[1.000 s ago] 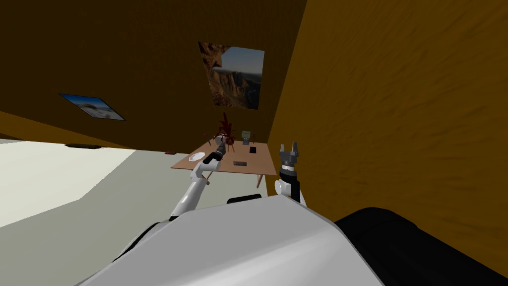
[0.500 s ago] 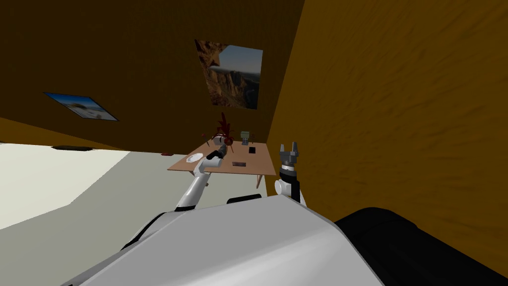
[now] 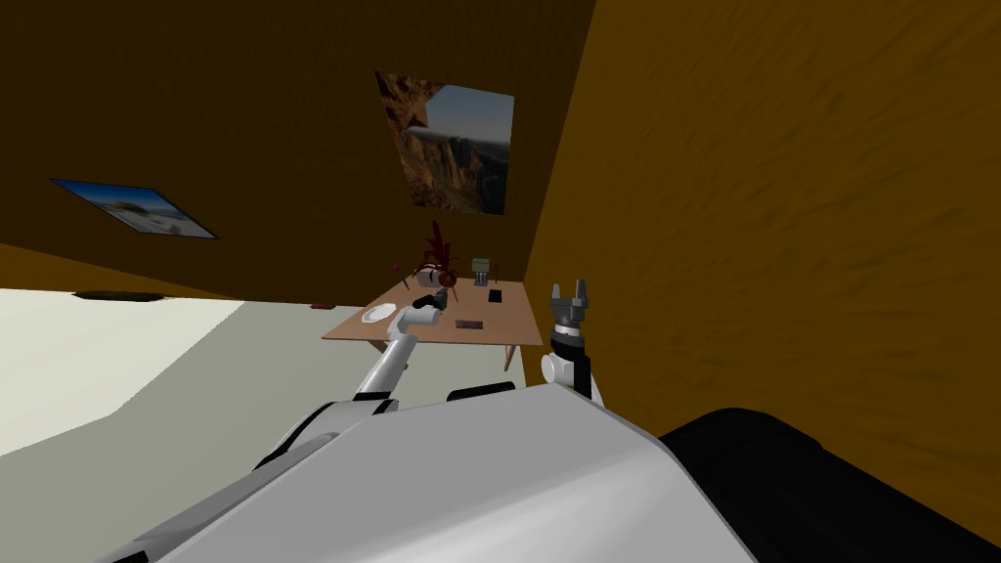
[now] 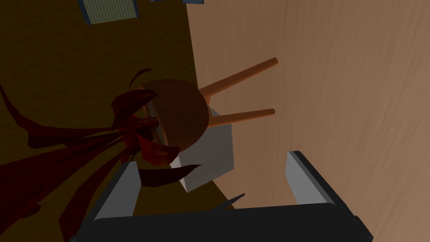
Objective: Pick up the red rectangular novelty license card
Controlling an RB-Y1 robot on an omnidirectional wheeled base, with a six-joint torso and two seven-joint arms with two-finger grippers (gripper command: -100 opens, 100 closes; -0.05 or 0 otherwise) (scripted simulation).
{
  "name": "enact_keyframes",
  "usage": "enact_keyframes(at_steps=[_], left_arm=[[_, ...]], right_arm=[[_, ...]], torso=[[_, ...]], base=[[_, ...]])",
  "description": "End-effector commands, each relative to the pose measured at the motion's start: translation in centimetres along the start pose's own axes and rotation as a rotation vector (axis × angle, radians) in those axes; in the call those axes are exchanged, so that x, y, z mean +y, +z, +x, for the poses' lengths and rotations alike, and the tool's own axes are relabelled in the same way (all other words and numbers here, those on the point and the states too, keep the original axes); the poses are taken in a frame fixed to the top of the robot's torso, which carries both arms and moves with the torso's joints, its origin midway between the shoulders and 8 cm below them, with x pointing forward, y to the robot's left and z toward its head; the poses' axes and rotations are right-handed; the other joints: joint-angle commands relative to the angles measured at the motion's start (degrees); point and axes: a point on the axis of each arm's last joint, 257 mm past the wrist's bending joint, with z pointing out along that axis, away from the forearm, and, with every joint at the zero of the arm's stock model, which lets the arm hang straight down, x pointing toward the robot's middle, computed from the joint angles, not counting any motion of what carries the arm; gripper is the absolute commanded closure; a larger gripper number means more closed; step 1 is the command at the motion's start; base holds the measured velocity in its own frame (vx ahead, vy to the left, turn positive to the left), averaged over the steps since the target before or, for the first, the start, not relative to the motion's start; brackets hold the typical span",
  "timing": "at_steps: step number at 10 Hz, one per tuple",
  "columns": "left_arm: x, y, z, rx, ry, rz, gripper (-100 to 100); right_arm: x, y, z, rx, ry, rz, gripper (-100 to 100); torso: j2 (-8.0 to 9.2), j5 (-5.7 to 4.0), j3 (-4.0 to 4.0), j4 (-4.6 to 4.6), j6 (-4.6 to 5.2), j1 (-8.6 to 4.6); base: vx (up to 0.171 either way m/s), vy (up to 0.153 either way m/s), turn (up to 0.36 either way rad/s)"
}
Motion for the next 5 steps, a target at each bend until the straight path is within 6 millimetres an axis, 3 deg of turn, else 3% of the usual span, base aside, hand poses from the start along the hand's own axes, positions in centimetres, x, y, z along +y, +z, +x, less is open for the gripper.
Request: enact_keyframes(at_steps=[1, 2, 3, 4, 5], left_arm=[[1.3, 0.3, -0.1, -0.003, -0.003, -0.056, -100], [1.2, 0.7, 0.0, -0.004, -0.009, -0.086, -100], [3.0, 0.9, -0.1, -0.007, -0.010, -0.138, -100], [2.9, 1.3, -0.1, -0.008, -0.016, -0.167, -100], [4.6, 1.3, -0.2, -0.011, -0.017, -0.214, -100]], right_arm=[[0.0, 0.0, 0.0, 0.000, 0.000, 0.000, 0], [0.0, 0.0, 0.0, 0.000, 0.000, 0.000, 0], [0.0, 0.0, 0.0, 0.000, 0.000, 0.000, 0], [0.0, 0.0, 0.0, 0.000, 0.000, 0.000, 0], [0.0, 0.0, 0.0, 0.000, 0.000, 0.000, 0]], torso=[[0.00, 0.00, 0.00, 0.00, 0.00, 0.00], [0.00, 0.00, 0.00, 0.00, -0.03, 0.00], [-0.03, -0.01, -0.02, -0.01, -0.01, -0.02], [-0.03, 0.00, -0.02, -0.01, -0.03, 0.01], [-0.07, 0.00, -0.04, -0.02, -0.01, -0.02]], base=[[0.023, -0.010, -0.039], [0.028, -0.015, -0.047], [0.027, -0.007, -0.036], [0.037, -0.012, -0.063], [0.032, -0.011, -0.034]])
